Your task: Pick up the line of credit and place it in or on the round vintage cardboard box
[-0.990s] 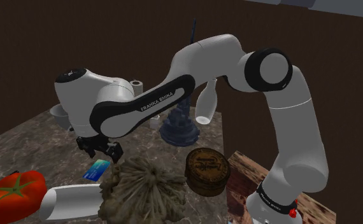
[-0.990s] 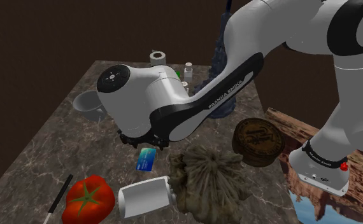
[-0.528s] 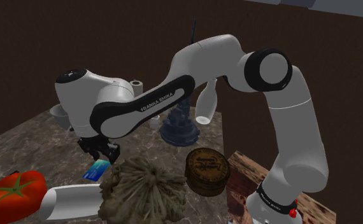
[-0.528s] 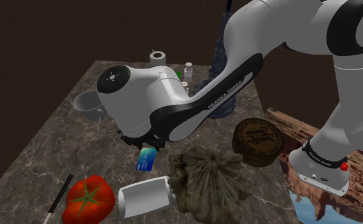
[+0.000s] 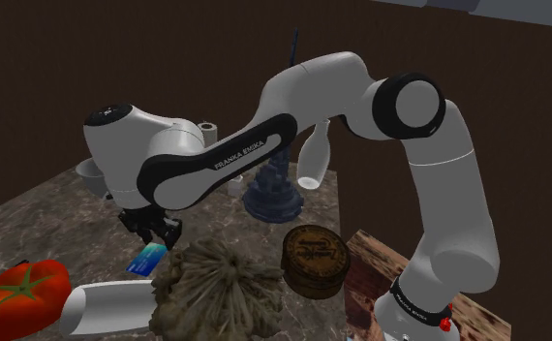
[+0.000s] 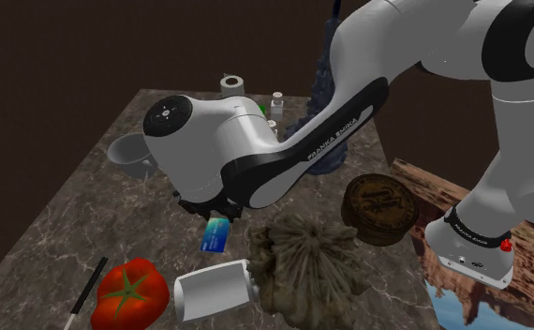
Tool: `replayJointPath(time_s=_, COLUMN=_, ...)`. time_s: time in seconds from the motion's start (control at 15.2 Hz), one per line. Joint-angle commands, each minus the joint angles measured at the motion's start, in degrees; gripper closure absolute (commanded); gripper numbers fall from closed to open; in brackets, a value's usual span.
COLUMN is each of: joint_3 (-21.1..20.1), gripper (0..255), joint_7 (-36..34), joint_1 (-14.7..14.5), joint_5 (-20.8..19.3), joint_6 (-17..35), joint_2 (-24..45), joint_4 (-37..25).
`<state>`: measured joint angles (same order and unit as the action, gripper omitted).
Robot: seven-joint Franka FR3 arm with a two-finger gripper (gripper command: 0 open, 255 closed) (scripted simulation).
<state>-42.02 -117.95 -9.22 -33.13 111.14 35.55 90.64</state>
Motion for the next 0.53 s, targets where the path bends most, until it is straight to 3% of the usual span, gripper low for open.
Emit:
replayJointPath(time_s=0.0, joint_3=0.12, gripper=255, joint_7=0.04, joint_1=-0.12, joint_5=-0.09, joint_6=-0.07, joint_2=0.32, joint_4=-0.22)
replayJointPath(time_s=0.46, joint_3=-1.04, gripper=255, joint_7=1.52, joint_1=0.23, joint_5=1.68, joint_6=-3.91, joint_2=-1.83, joint_4=-2.50)
